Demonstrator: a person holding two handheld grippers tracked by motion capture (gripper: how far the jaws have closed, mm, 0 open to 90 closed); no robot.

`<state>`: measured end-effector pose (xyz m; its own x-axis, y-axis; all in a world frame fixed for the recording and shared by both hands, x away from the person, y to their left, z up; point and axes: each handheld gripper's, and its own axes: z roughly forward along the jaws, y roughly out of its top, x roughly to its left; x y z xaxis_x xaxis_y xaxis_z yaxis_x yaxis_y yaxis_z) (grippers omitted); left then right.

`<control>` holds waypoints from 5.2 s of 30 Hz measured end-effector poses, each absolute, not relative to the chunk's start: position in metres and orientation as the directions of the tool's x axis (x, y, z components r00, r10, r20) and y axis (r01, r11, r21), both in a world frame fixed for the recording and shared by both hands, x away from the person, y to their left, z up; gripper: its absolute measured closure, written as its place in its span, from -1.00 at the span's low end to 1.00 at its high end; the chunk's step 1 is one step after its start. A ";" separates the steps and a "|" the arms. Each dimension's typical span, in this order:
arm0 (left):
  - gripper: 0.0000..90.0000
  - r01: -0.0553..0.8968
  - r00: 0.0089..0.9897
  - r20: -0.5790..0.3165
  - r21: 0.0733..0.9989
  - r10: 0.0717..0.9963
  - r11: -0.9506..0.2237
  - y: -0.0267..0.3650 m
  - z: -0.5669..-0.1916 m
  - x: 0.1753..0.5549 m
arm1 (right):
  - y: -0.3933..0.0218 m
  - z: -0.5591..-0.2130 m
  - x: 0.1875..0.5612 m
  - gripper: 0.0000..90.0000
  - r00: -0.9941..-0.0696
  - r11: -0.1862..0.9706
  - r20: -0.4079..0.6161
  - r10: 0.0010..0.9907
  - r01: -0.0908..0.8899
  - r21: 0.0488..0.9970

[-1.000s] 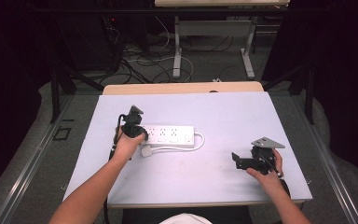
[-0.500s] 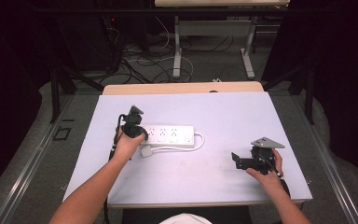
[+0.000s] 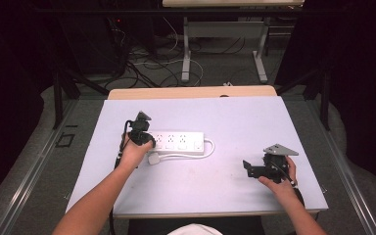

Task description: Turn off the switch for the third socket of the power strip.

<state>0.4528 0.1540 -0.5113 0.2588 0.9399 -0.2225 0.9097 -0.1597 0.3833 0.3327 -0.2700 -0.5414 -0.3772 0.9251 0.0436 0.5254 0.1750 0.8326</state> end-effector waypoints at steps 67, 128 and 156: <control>-0.35 0.663 0.544 -0.036 0.632 0.838 -0.402 0.151 -0.481 0.439 | -0.271 -0.541 0.334 -1.00 -0.378 0.181 0.038 0.925 0.525 0.831; -1.00 0.610 0.437 -0.218 0.785 0.873 -0.109 0.241 -0.459 0.365 | -0.269 -0.542 0.333 -1.00 -0.374 0.175 0.043 0.927 0.531 0.829; -0.99 0.620 0.331 -0.302 0.784 0.894 0.036 0.290 -0.512 0.339 | -0.267 -0.543 0.333 -1.00 -0.377 0.178 0.045 0.925 0.534 0.827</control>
